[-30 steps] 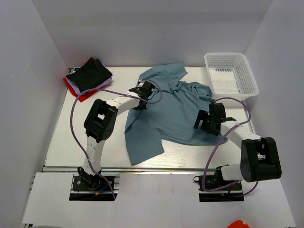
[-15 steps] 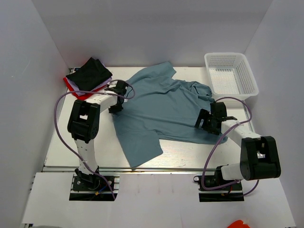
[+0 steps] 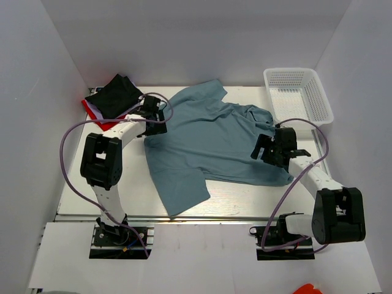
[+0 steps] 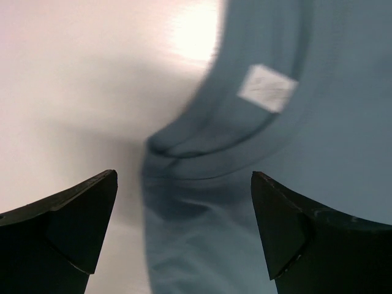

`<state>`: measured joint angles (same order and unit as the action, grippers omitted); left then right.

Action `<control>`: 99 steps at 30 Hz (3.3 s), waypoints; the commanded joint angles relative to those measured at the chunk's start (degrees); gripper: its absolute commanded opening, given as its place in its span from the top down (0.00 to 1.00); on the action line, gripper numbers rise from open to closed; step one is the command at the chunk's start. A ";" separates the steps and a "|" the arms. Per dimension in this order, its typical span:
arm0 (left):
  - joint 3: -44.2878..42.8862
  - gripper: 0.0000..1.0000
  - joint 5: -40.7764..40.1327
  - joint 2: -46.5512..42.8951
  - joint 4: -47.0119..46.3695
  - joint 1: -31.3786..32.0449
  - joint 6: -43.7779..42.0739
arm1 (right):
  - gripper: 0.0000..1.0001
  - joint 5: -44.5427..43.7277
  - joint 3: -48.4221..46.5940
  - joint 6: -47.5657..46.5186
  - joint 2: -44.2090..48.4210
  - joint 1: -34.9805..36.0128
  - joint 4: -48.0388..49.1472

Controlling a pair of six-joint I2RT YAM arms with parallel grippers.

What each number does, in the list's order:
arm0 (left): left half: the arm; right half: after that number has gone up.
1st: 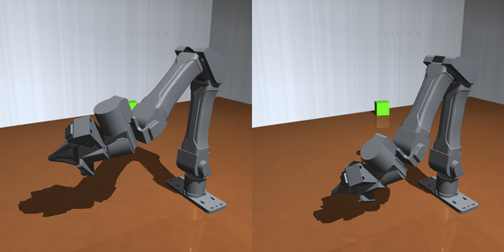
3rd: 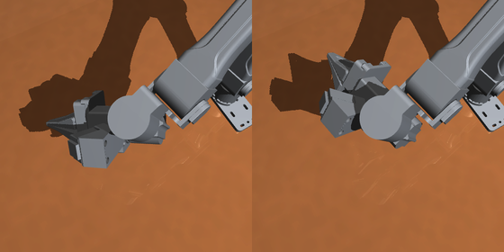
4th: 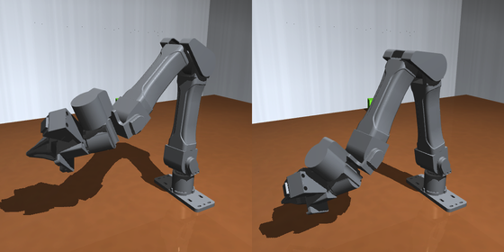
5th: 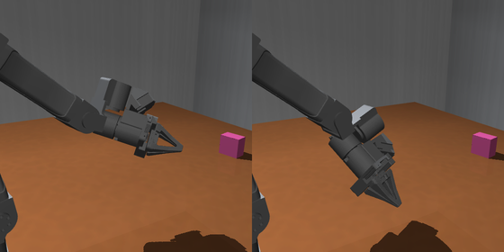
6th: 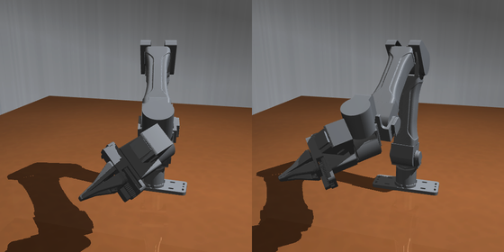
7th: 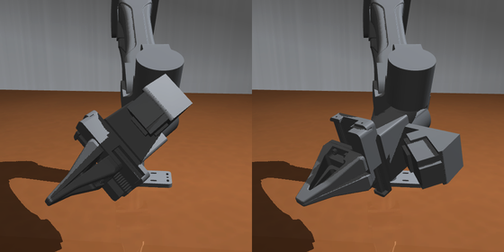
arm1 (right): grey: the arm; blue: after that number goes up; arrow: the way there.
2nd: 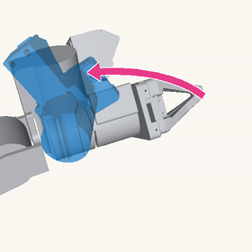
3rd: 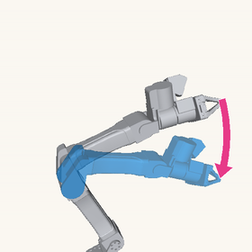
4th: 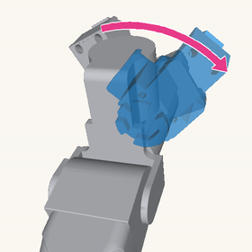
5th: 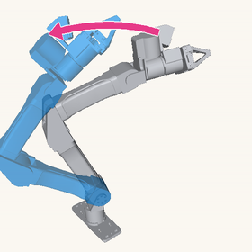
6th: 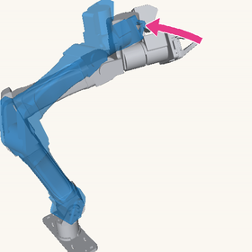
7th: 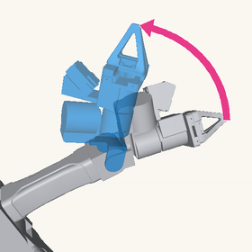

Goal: Fold and stack the t-shirts
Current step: Flatten out the tshirt

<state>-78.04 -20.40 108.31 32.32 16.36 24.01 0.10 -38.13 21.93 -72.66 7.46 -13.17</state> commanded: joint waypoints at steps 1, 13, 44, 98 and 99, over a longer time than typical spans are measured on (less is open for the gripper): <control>-3.86 0.00 10.54 -0.57 -7.08 0.52 -4.58 | 0.10 0.95 -4.75 -1.45 -0.63 0.09 4.27; -25.91 0.00 16.90 20.34 -18.16 -0.36 -7.05 | 0.10 -8.97 -39.89 -9.37 -31.88 5.11 1.49; -27.87 0.00 16.97 31.52 -24.40 -6.69 -3.62 | 1.00 -27.16 -81.67 -21.67 -59.89 4.67 -2.50; 45.25 0.00 40.00 -55.90 1.86 9.47 2.36 | 0.22 -21.53 -2.22 10.93 4.20 -1.39 -13.02; 46.82 0.00 40.00 -56.45 3.27 9.48 3.40 | 0.24 -22.07 -2.30 11.55 4.20 -1.75 -13.11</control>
<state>-33.69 20.84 54.57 29.34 25.28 24.49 -16.80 -40.99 30.26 -68.34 7.31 -25.04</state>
